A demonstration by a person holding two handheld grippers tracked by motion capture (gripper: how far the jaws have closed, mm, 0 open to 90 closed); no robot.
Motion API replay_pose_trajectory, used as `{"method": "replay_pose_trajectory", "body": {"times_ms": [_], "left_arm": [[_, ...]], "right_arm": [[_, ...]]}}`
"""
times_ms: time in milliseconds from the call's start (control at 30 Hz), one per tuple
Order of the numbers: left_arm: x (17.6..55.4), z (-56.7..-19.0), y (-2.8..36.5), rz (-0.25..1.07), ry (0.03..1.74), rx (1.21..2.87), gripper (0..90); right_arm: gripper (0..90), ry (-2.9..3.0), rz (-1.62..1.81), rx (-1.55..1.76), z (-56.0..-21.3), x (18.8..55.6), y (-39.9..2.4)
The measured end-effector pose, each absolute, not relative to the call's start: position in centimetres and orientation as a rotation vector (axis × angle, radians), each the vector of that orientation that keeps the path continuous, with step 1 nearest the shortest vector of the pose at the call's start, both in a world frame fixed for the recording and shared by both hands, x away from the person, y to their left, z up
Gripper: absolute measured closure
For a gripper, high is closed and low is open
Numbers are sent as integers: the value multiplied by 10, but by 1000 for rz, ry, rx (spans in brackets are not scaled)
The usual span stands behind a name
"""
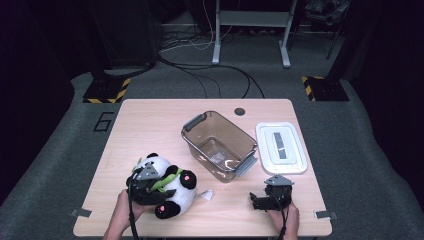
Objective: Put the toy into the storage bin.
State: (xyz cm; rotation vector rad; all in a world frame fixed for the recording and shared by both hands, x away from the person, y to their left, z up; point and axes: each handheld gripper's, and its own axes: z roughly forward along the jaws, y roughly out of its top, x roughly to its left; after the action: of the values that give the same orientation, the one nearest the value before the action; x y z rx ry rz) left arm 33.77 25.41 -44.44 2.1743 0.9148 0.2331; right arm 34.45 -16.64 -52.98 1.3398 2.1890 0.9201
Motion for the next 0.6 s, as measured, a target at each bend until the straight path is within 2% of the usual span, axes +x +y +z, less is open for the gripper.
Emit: {"method": "replay_pose_trajectory", "body": {"times_ms": [67, 233, 333, 400, 600], "left_arm": [[342, -444, 261, 162, 948, 2110, 424], [346, -442, 267, 130, 957, 2052, 444], [349, -442, 275, 60, 971, 1994, 569], [350, -445, 278, 61, 979, 1985, 636], [347, -443, 271, 171, 937, 2070, 696]], "right_arm": [[7, 2190, 921, 1341, -530, 345, -166], [10, 2186, 923, 1347, -530, 345, -166], [11, 2184, 922, 1349, -530, 345, -166], [11, 2184, 922, 1349, -530, 345, -166], [11, 2184, 921, 1349, -530, 344, -166]]}}
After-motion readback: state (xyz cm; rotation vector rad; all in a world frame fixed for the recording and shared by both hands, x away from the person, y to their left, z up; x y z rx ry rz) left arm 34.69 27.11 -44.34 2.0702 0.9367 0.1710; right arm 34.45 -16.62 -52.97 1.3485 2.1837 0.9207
